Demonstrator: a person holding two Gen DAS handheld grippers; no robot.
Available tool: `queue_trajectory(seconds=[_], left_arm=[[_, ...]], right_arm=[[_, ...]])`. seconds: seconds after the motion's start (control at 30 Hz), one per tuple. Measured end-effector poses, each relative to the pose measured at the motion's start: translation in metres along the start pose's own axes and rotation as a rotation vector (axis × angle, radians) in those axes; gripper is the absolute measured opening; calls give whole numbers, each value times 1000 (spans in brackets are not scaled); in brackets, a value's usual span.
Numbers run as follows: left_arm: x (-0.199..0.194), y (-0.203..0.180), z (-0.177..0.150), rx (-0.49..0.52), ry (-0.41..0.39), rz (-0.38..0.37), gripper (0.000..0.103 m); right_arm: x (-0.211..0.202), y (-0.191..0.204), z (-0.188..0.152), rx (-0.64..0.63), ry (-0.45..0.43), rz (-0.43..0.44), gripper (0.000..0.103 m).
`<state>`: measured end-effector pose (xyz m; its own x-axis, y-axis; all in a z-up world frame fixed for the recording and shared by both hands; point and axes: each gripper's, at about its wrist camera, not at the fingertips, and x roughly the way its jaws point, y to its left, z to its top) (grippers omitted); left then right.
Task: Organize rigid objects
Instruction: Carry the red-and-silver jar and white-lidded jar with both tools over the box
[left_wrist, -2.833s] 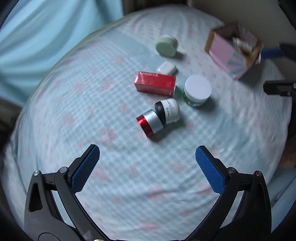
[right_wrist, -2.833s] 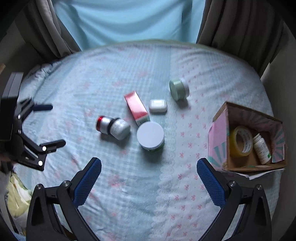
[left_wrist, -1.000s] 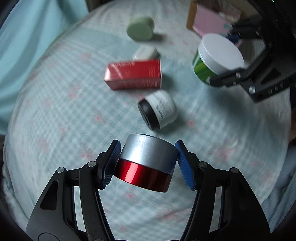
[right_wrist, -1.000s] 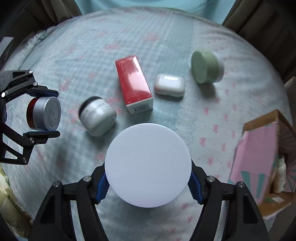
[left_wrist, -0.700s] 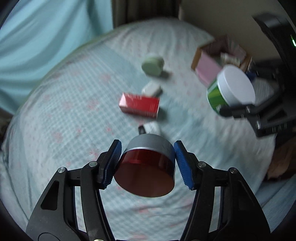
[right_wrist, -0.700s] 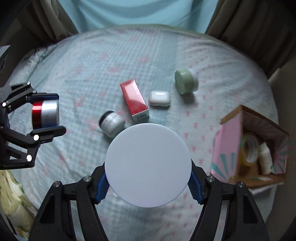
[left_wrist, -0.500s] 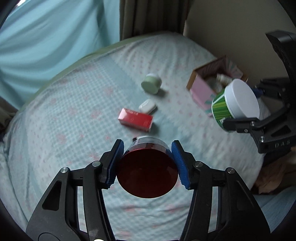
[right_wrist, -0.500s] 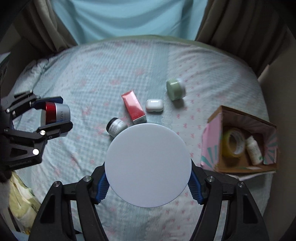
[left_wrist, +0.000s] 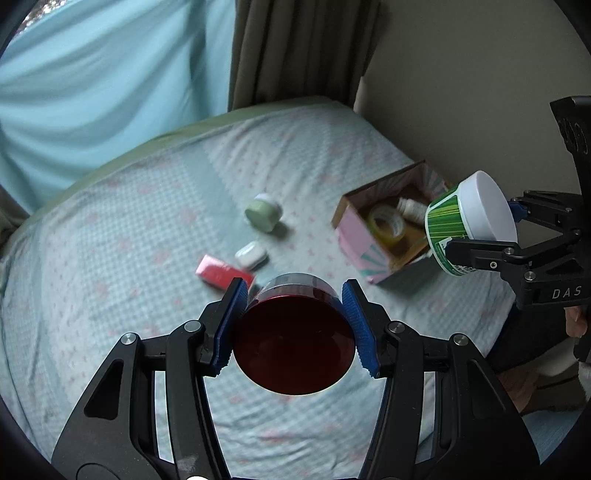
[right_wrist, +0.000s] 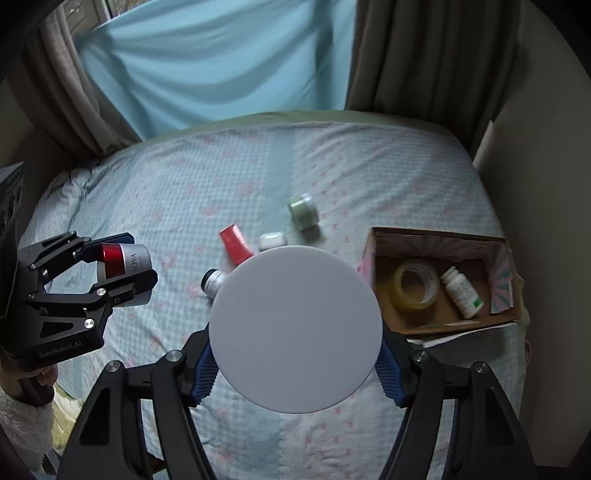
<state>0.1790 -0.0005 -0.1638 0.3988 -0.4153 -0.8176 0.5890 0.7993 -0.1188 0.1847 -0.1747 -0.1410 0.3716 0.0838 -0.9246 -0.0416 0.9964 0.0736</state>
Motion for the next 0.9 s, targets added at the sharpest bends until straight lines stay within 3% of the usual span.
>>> queue_trajectory(seconds=[0.2,0.4,0.67,0.9], left_arm=[[6,-48,33,-22,-24,17,50],[34,-102,64,-99,-10,10,50],[108,-173,94,-167,38,-6,50],[187,-219,108,-181,128,-24,50]], right_arm=[[-13,-59,1,14,-9,8,67],[-13,-142,3,26,5,16,67],[12,-265,7,53,49,-11,67],[61,-334,8,39,113,3,67]])
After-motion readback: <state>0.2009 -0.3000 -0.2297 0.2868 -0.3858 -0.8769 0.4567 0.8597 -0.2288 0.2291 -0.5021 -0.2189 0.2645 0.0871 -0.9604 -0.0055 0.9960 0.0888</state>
